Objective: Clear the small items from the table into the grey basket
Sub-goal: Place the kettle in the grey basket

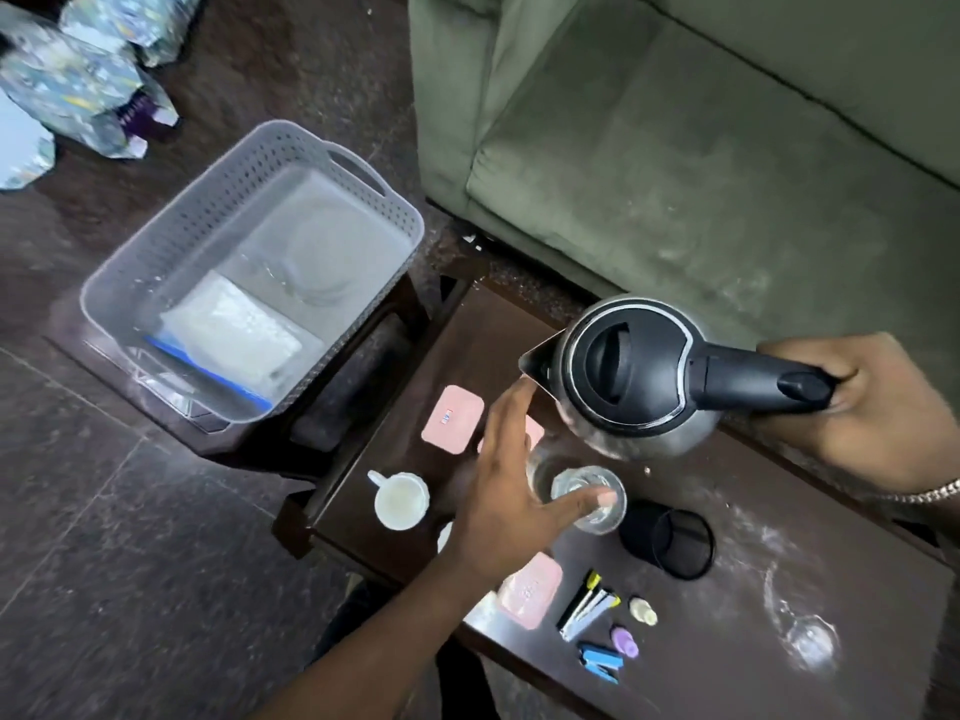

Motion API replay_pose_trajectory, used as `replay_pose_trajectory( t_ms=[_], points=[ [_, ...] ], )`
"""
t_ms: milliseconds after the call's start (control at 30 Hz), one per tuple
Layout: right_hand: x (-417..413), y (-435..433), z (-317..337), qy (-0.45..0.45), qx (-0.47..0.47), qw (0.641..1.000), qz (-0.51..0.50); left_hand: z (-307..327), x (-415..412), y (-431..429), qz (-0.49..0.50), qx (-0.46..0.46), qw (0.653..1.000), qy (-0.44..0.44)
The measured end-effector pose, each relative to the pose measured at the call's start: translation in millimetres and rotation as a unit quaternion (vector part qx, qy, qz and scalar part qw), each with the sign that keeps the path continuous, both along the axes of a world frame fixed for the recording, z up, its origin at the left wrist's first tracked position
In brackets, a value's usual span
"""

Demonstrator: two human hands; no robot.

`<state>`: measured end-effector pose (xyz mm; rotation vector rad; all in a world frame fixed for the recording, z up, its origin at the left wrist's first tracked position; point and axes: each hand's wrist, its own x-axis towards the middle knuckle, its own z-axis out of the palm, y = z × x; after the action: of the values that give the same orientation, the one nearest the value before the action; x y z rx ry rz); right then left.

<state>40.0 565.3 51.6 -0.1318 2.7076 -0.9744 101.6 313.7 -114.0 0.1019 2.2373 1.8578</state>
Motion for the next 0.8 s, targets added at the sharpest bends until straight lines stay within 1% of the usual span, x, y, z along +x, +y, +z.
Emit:
replay_pose_trajectory(
  t_ms=[133, 267, 433, 633, 800],
  points=[
    [-11, -42, 5, 0.011, -0.040, 0.999, -0.017, 19, -25, -33, 0.053, 0.032, 0.998, 0.013],
    [-24, -77, 6, 0.025, -0.102, 0.994, -0.013, 36, -44, -69, 0.082, 0.045, 0.996, 0.014],
    [-51, -122, 2, 0.069, -0.117, 0.991, -0.012, 58, -67, -126, 0.101, 0.062, 0.992, 0.047],
    [-99, -180, -6, 0.090, -0.196, 0.976, 0.011, 79, -106, -190, 0.121, 0.021, 0.990, 0.072],
    [-143, -226, -28, 0.090, -0.256, 0.962, 0.035, 72, -148, -234, 0.124, -0.001, 0.988, 0.088]
  ],
)
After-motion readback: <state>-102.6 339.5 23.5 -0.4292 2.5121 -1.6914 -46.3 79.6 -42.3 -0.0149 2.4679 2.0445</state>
